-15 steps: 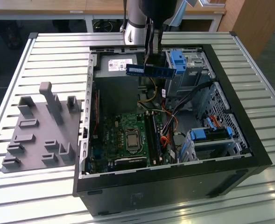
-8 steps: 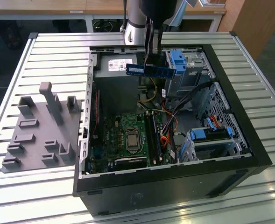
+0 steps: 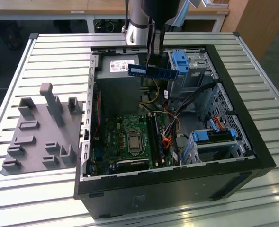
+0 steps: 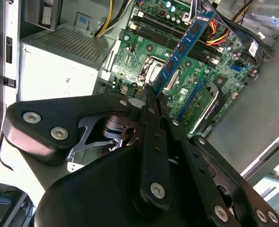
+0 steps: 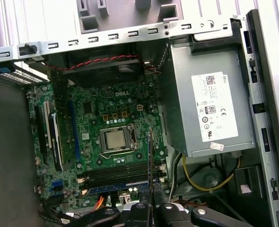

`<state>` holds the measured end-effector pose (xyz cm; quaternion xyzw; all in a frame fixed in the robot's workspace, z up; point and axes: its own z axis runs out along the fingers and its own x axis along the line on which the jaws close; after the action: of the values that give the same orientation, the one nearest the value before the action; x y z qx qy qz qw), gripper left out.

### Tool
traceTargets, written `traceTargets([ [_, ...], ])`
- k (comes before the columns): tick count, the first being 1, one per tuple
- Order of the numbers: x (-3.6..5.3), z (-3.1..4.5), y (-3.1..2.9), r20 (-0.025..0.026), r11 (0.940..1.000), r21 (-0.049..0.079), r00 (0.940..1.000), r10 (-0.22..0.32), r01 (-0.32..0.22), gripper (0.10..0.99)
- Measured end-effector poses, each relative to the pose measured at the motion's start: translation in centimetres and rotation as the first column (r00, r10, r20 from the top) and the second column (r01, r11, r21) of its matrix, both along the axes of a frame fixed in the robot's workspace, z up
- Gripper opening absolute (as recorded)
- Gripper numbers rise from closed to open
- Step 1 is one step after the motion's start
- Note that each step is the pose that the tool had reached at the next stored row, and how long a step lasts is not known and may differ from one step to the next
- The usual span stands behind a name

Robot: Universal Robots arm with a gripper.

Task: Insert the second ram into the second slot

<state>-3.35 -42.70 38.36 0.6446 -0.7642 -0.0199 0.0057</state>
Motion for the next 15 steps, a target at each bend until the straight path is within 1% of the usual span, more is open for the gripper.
traceTargets([
  [9, 0.00, 0.00, 0.00, 0.0000, 0.9987, -0.001, 0.9987, -0.051, 0.051, 0.137],
  [15, 0.00, 0.00, -0.01, 0.0001, 0.9974, -0.002, 0.9974, -0.072, 0.072, 0.137],
])
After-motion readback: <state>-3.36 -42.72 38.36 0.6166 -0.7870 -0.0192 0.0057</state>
